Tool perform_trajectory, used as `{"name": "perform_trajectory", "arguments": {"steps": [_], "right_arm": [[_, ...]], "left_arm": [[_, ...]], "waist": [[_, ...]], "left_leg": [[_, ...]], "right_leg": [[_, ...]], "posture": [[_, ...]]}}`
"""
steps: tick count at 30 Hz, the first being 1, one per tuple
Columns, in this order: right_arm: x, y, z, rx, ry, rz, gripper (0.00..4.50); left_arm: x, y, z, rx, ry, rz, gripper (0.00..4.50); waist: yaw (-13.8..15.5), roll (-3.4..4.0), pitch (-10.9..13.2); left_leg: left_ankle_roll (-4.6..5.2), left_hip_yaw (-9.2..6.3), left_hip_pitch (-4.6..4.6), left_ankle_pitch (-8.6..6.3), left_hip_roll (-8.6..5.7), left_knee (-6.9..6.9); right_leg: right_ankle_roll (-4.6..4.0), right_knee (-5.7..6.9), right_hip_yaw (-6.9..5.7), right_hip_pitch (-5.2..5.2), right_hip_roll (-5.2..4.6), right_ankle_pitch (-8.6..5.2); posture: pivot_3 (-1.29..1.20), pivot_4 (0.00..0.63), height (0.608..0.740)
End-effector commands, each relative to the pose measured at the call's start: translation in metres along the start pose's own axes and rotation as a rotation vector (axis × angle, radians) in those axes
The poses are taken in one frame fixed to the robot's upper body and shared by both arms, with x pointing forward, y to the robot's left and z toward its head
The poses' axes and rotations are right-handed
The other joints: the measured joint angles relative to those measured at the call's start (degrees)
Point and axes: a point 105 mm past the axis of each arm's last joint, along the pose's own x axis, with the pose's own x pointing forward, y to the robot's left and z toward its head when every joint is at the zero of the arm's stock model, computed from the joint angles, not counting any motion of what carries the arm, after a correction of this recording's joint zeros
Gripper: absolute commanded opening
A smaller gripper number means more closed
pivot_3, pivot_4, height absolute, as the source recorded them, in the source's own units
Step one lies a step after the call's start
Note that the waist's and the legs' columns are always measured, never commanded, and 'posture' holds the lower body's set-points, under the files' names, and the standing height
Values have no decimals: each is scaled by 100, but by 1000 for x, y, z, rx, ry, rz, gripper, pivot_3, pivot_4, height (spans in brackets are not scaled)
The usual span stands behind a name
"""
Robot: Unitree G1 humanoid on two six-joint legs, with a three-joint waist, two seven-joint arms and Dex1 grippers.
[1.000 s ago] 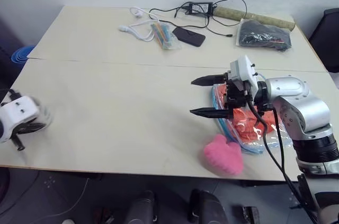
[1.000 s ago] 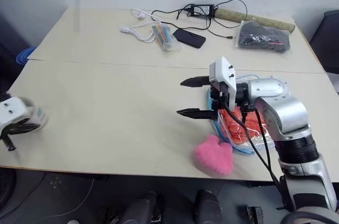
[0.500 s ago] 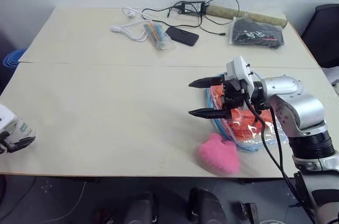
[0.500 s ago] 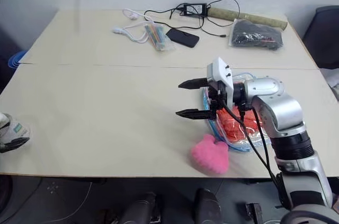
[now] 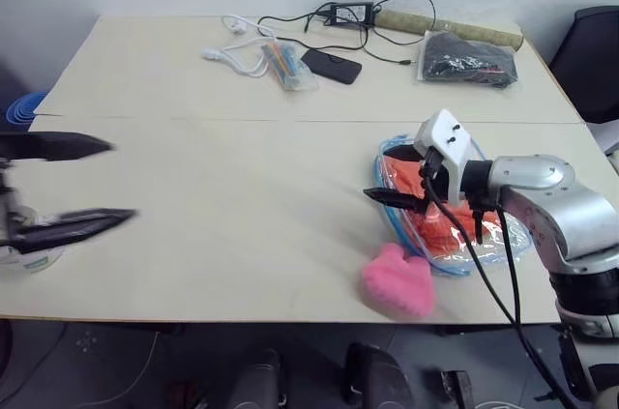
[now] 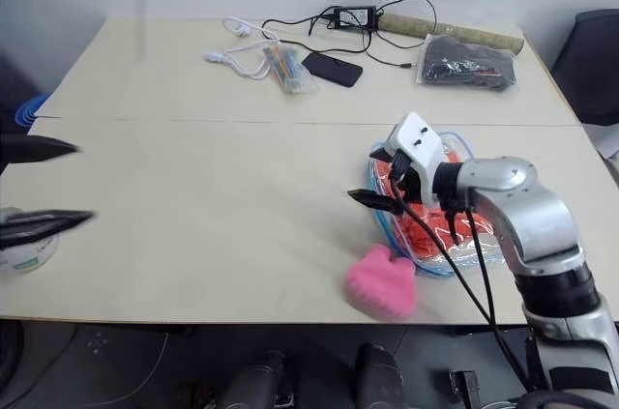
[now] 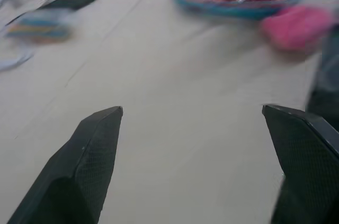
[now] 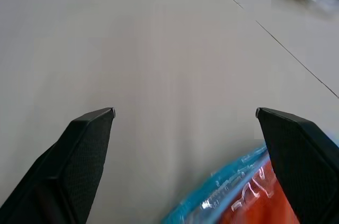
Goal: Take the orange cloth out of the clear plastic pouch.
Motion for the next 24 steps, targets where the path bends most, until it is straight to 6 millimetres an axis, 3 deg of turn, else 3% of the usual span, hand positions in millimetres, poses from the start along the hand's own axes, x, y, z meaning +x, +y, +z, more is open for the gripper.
{"name": "perform_trajectory", "arguments": {"steps": [1, 5, 8, 11, 17, 24], "right_arm": [[-4, 5, 5, -28, 57, -129, 4500], [-1, 17, -5, -26, 117, -199, 4500], [5, 23, -26, -42, 179, -260, 4500], [9, 22, -46, -95, 238, -338, 4500], [17, 25, -66, -164, 278, -369, 4500], [22, 19, -69, -190, 261, -391, 2588]], "left_arm": [[36, -14, -1, 22, -11, -182, 4448], [58, -11, -6, 55, -9, -290, 4448], [68, -4, -8, 99, 2, -312, 4448], [74, -1, -8, 127, 5, -330, 4448], [77, 3, -8, 149, 12, -322, 4448], [76, 1, -8, 159, 16, -305, 4500]], "waist": [[-12, 0, 0], [17, -2, -1], [21, -3, -2], [28, -4, -2], [16, -4, -2], [18, -9, -5]], "left_leg": [[-2, 2, 0, 1, 3, 0], [-8, 13, 1, 4, -2, 1], [-8, 17, 0, 4, -16, 0], [-8, 23, -1, 4, -19, 0], [-8, 19, -1, 4, -13, 0], [-9, 19, 1, 4, -9, 2]], "right_leg": [[-1, 0, 0, 0, 4, -1], [-6, 3, 3, -3, 19, -3], [-6, 1, 3, -4, 19, -3], [-6, 0, 4, -5, 19, -3], [-7, -1, 4, -7, 26, -4], [-7, 1, 6, -5, 26, -4]], "posture": [[0, 150, 740], [0, 150, 740], [0, 150, 740], [0, 150, 740], [0, 150, 740], [0, 150, 740]]}}
